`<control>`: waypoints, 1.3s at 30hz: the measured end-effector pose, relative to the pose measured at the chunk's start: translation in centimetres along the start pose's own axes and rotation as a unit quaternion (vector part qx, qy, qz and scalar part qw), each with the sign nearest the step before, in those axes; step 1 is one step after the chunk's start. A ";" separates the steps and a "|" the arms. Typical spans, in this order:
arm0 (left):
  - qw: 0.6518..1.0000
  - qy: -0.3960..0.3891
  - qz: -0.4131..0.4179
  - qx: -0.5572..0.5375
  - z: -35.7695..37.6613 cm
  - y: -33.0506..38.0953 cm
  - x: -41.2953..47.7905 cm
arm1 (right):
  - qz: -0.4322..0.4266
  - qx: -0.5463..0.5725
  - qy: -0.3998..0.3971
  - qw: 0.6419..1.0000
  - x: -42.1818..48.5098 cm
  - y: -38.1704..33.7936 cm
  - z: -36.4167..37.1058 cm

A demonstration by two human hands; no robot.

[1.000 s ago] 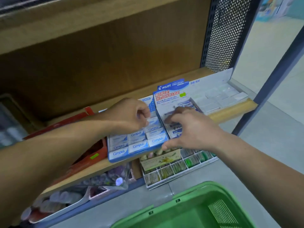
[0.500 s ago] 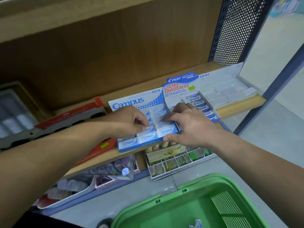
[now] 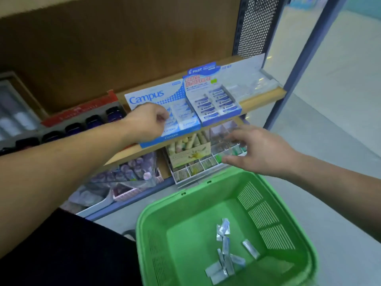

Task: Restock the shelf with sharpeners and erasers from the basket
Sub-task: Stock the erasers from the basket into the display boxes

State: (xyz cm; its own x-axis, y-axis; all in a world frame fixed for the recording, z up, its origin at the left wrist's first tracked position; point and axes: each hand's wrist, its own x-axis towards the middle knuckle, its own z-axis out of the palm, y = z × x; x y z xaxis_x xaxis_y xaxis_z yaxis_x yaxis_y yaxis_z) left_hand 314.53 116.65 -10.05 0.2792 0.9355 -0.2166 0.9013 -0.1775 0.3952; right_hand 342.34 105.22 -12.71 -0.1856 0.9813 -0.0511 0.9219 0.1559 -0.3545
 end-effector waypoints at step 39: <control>0.917 -0.313 -0.159 -0.188 40.4 -1.1 -17.5 | 0.216 0.021 -0.464 0.859 -10.8 5.6 28.1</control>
State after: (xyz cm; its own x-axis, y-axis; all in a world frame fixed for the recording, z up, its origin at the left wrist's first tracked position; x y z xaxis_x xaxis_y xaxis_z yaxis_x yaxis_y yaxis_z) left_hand 322.03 88.11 -42.77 0.2638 0.5428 -0.7973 0.8247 0.3018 0.4784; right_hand 340.01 92.28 -40.34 -0.0374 0.4315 -0.9014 0.9636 -0.2234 -0.1469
